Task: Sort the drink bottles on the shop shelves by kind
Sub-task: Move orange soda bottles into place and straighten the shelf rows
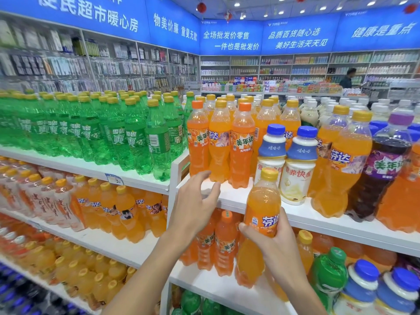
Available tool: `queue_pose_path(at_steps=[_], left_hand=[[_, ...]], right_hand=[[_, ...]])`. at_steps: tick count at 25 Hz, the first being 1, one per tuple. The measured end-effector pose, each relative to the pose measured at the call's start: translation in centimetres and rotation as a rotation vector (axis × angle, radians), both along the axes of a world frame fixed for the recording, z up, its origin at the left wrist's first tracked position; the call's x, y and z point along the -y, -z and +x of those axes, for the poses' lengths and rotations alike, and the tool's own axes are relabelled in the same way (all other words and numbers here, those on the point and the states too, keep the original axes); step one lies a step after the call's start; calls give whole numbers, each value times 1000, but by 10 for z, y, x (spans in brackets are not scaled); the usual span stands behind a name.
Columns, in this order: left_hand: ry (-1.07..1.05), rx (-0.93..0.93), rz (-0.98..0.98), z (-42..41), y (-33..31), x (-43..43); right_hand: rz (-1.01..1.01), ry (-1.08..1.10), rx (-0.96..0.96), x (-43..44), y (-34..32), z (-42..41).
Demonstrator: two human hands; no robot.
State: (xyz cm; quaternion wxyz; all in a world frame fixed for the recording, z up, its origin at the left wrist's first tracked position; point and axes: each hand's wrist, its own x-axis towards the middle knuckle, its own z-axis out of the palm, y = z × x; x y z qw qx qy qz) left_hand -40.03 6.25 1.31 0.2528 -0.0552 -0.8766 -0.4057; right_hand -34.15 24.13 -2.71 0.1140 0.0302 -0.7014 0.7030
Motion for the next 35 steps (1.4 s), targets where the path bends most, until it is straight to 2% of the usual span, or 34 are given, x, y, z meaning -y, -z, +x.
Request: queue_pose_path(at_steps=[6,10,17,20,30,35], left_hand=[[-18,-13,55,-28,-3,35],[12,-16,90,-63,-17,55],[190,-5,111,-128,-30,62],[233,25,182,-146,-28,58],[268,-20,386,-152,-15,54],[262,-170,569,-124,-24,70]], right_hand=[[-14,-41,-13,28,-10,-15],[-19,12,-45,57,-18,-30],[-51,144,-47,102,-25,-53],[-45,183,-47,108,-26,-56],[13,229,-58,102,-38,-61],[88,234,-82,113,-45,-72]])
